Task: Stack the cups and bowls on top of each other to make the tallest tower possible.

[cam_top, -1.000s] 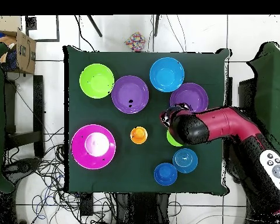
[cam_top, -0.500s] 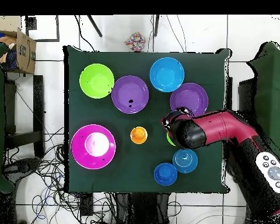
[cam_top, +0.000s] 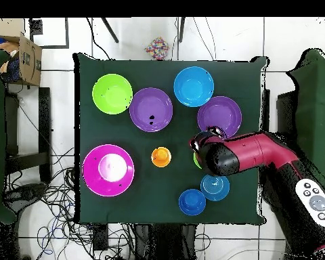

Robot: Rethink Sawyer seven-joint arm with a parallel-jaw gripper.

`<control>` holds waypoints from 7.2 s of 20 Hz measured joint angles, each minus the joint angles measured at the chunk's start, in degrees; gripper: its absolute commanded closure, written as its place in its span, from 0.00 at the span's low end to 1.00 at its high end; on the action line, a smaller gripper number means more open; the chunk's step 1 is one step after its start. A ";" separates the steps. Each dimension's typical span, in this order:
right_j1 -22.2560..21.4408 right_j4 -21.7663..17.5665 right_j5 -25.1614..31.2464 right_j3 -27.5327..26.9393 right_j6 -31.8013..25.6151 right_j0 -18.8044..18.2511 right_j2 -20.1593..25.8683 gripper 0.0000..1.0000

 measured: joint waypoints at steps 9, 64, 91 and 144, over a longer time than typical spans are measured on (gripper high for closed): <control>0.01 -0.18 -0.57 0.77 0.00 0.94 -2.94 0.00; 8.04 -0.13 -15.24 4.58 0.01 10.33 -20.38 0.00; 9.98 -0.07 -15.57 3.17 0.01 10.24 -21.52 0.00; 0.69 4.56 -14.04 1.26 0.01 10.08 -18.46 0.00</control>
